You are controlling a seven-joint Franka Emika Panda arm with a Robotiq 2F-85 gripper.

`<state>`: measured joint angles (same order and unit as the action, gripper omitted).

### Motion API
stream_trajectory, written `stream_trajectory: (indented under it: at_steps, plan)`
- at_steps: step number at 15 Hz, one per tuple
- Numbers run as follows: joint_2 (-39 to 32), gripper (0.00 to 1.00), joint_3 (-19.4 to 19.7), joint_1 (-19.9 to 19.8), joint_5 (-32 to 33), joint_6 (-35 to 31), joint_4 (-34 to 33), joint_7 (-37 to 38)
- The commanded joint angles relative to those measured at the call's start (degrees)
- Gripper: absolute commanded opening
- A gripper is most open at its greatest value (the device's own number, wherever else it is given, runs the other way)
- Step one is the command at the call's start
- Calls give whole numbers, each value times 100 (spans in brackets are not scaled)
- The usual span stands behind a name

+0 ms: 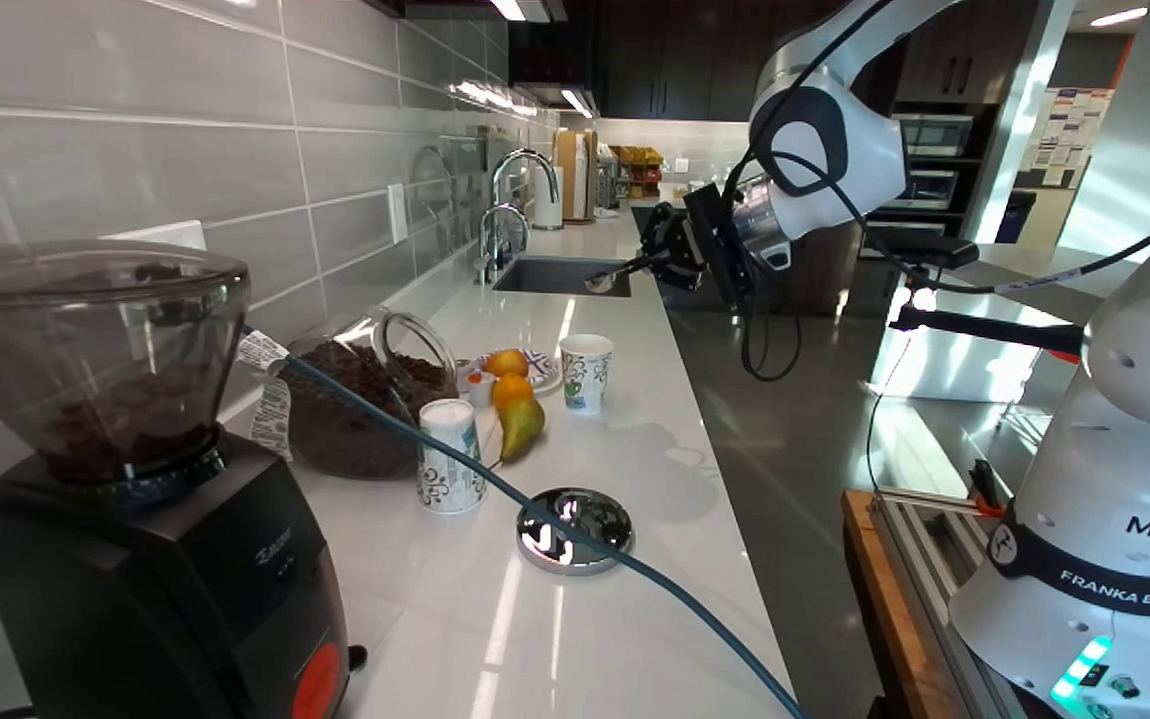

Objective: Use the silver spoon to place some coffee beans from the container into the coffee cup.

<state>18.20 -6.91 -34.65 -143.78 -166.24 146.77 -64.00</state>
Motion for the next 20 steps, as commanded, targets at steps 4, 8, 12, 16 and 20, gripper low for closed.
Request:
stream_trajectory:
  at_steps: [4, 8, 12, 16, 20]
  plan:
    - [-93, 1, -384, 23, 0, -34, -39, 47]
    - [-226, 1, -502, -73, 0, -77, -44, 26]
    - [-386, 1, -586, -128, 0, -143, -88, -15]
    - [-413, 1, -714, -262, 0, -265, -80, -82]
    - [-371, 1, -940, -512, 0, -535, -124, -216]
